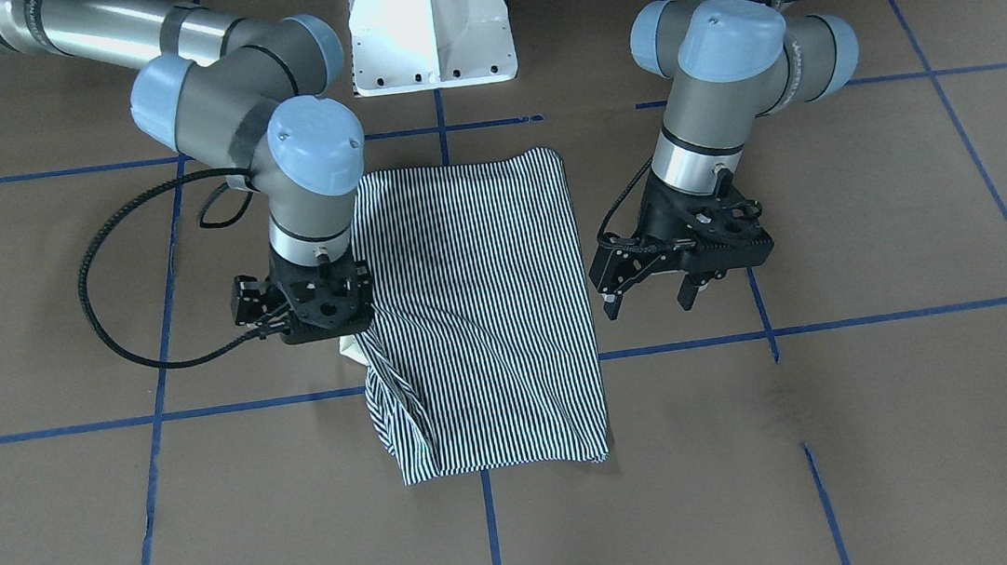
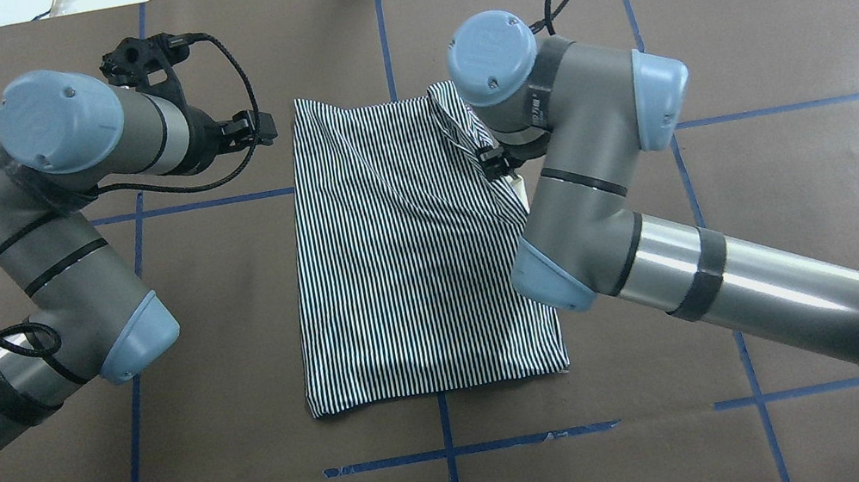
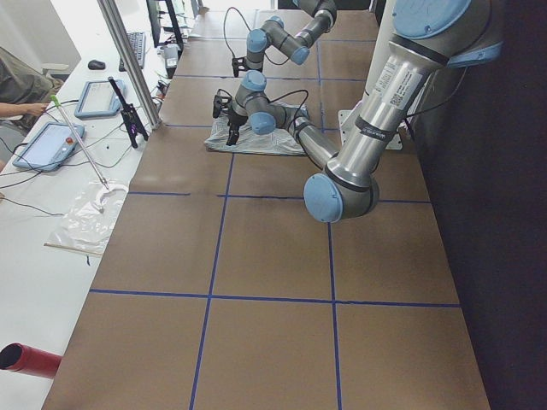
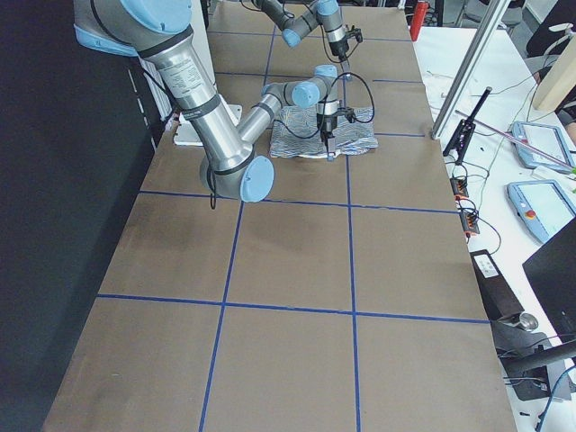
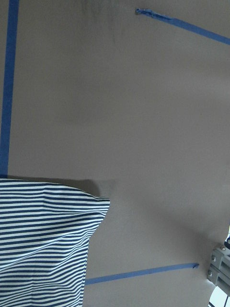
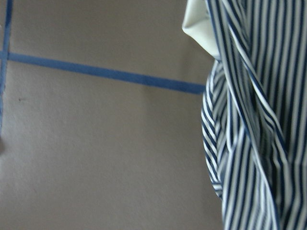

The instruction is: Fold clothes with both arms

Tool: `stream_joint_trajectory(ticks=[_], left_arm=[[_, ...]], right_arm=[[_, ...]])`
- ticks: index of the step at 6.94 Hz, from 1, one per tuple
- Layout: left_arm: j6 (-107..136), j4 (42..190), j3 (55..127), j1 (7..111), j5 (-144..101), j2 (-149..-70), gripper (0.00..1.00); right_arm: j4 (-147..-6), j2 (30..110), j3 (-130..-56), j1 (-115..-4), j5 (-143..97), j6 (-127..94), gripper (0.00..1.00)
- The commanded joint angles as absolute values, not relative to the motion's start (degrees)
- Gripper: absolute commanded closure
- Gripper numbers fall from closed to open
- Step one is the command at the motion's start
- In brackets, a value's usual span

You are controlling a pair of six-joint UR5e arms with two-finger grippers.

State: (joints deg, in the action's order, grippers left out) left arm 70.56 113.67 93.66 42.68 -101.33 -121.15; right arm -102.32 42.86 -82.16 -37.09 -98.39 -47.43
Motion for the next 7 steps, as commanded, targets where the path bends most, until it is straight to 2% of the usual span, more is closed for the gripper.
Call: stream_joint_trajectory(ticks=[1,2,7], left_arm=[[70.5,113.6,93.7,42.9,-101.3,-121.2,0.00],[70.6,113.6,93.7,42.9,-101.3,-121.2,0.00],[70.5,114.6,93.5,43.1,-101.3,-120.8,0.00]], right_arm=[[-87.6,34.3,-64.9,-38.8,-98.2,-47.2,0.00],[-85.5,30.3,-58.6,-38.6,-98.1,-47.4,0.00],[-85.6,31.9,-57.2,-37.6,-97.9,-45.9,0.00]])
